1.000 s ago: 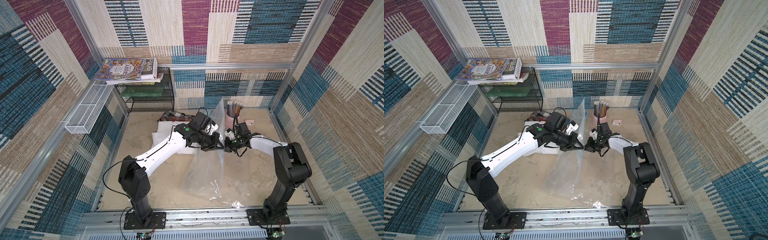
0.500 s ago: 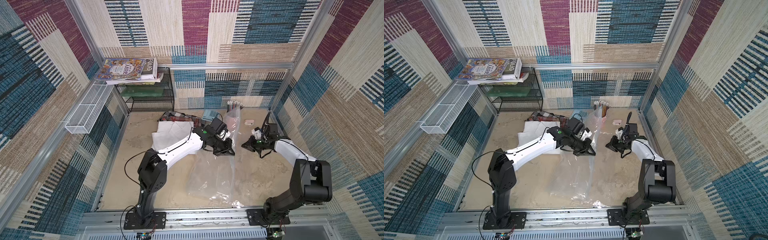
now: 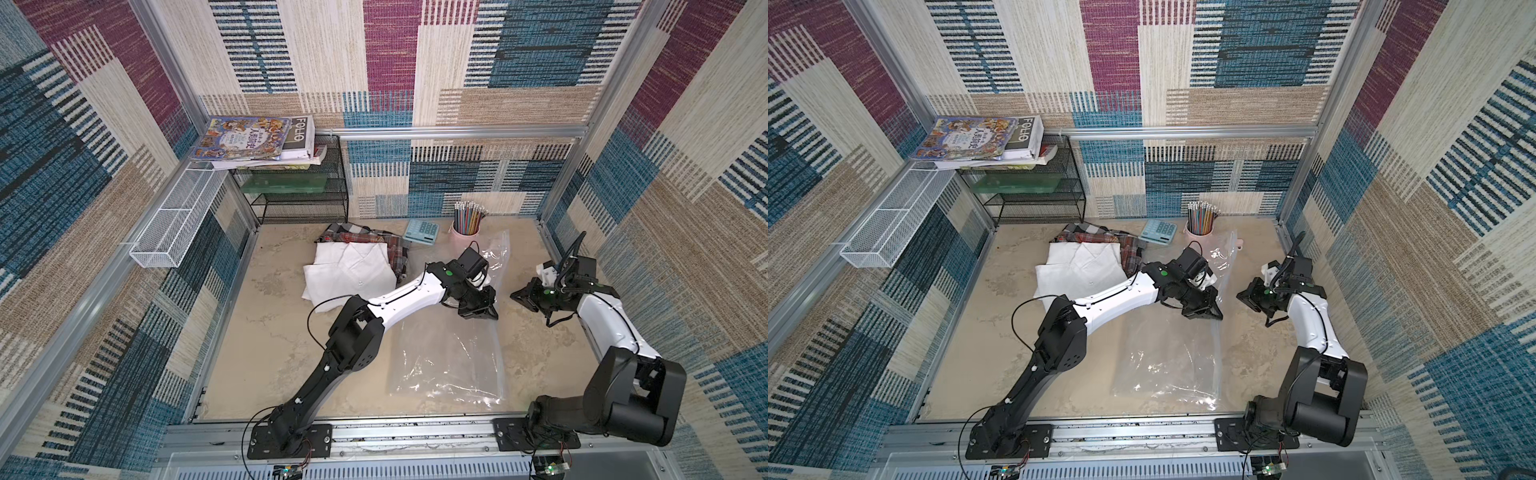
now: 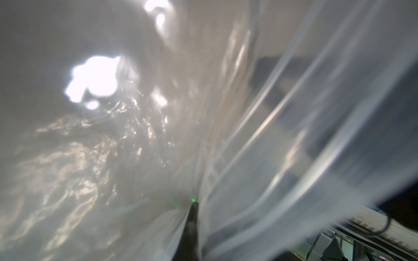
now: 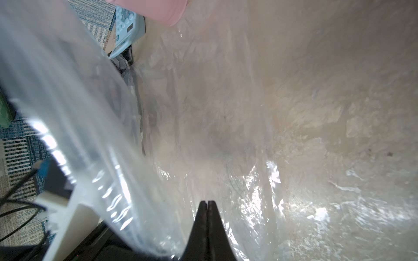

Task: Take the shirt out of the vacuum bag
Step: Adjust the vacuum bag at the center of the board.

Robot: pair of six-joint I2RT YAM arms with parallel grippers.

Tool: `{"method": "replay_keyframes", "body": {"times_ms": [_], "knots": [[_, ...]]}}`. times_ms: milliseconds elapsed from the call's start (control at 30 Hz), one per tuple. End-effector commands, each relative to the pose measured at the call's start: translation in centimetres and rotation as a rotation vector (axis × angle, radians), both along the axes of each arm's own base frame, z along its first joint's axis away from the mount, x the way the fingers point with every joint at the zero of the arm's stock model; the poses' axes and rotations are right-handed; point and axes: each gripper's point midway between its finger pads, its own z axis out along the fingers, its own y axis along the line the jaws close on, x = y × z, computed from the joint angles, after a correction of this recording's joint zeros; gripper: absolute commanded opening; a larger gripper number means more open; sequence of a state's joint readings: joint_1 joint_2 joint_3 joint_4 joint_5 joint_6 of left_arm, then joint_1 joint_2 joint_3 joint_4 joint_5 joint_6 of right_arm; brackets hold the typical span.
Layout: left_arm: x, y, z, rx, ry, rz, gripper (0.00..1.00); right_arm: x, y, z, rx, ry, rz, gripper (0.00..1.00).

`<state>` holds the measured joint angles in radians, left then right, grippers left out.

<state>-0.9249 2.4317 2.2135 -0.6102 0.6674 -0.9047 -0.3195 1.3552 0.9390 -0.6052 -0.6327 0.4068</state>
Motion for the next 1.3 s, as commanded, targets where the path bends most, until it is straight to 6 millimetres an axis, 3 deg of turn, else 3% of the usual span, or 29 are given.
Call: {"method": "replay_keyframes", "body": {"times_ms": [0, 33, 133, 167, 333, 500, 567, 633, 700, 800, 1033, 1267], "knots": [[0.1, -1.2, -0.3, -0.033, 0.031, -0.008, 0.31, -0.9, -0.6, 0.5, 0.007, 0.005, 0.002, 0.03], [0.4, -1.5, 0.4, -0.05, 0.022, -0.004, 0.42, -1.1, -0.9, 0.7, 0.005, 0.003, -0.004, 0.04], [1.4, -2.3, 3.9, -0.107, -0.053, 0.003, 0.97, -1.4, -1.7, 1.4, 0.002, -0.013, -0.024, 0.05], [1.8, -2.4, 5.1, -0.127, -0.074, 0.005, 0.99, -1.5, -2.0, 1.7, 0.002, -0.021, -0.033, 0.06], [4.2, -0.9, 11.4, -0.203, -0.152, 0.063, 0.99, -2.0, -3.2, 3.7, 0.017, -0.065, -0.075, 0.08], [6.4, 2.7, 18.8, -0.288, -0.237, 0.138, 0.99, -2.3, -0.8, 5.2, 0.045, -0.096, -0.017, 0.07], [7.0, 5.0, 21.2, -0.281, -0.307, 0.16, 0.99, -2.6, 2.1, 5.5, 0.058, -0.103, 0.063, 0.07], [7.5, 7.8, 22.6, -0.241, -0.381, 0.178, 0.99, -3.3, 6.5, 4.7, 0.046, -0.075, 0.174, 0.07], [8.2, 10.9, 22.8, -0.179, -0.424, 0.202, 0.99, -4.6, 11.1, 3.2, 0.027, -0.028, 0.271, 0.07], [8.2, 15.0, 22.4, -0.121, -0.426, 0.221, 0.99, -7.2, 14.2, -0.5, -0.029, 0.071, 0.323, 0.05], [7.6, 22.4, 22.7, -0.063, -0.467, 0.327, 0.99, -10.2, 12.6, -7.2, -0.163, 0.234, 0.277, 0.01], [6.9, 28.2, 25.0, 0.025, -0.576, 0.414, 0.99, -9.2, 9.8, -10.6, -0.27, 0.318, 0.179, 0.01]]}}
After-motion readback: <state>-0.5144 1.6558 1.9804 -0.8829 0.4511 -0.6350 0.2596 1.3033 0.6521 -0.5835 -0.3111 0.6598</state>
